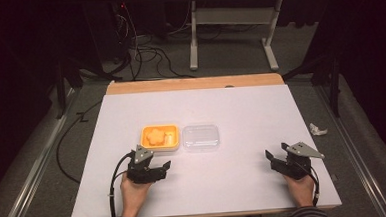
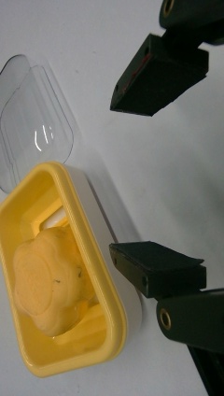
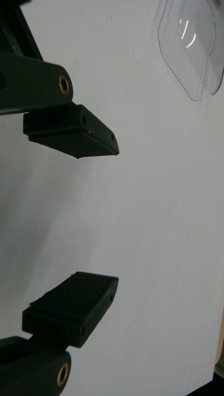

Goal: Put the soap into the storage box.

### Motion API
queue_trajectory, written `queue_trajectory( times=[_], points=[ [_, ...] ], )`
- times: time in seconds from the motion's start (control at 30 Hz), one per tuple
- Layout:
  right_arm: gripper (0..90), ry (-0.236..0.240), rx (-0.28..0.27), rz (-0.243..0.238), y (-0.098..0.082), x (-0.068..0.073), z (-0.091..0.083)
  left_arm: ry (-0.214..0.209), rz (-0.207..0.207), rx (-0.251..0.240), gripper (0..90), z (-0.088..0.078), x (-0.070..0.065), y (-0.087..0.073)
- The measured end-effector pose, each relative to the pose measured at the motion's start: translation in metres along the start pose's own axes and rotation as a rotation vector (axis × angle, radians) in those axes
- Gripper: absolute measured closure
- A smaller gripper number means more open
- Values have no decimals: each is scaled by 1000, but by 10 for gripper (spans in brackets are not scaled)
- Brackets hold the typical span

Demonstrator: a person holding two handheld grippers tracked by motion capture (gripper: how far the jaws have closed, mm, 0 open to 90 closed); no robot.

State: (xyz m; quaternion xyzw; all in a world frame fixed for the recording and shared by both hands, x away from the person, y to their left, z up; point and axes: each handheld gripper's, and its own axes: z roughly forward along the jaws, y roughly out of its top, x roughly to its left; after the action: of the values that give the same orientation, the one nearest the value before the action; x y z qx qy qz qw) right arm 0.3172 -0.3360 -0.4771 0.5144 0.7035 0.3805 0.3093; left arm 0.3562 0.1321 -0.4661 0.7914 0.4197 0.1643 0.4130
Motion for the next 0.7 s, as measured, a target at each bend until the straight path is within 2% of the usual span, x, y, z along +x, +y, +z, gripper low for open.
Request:
queue_trajectory(
  times=[0.3, 0.7],
  points=[
    [316, 0, 0, -1, 0, 0, 0, 38, 3, -12, 270, 9, 1, 0],
    [315, 3, -1, -1, 0, 0, 0, 68, 30, -5, 266, 18, 0, -3]
  ],
)
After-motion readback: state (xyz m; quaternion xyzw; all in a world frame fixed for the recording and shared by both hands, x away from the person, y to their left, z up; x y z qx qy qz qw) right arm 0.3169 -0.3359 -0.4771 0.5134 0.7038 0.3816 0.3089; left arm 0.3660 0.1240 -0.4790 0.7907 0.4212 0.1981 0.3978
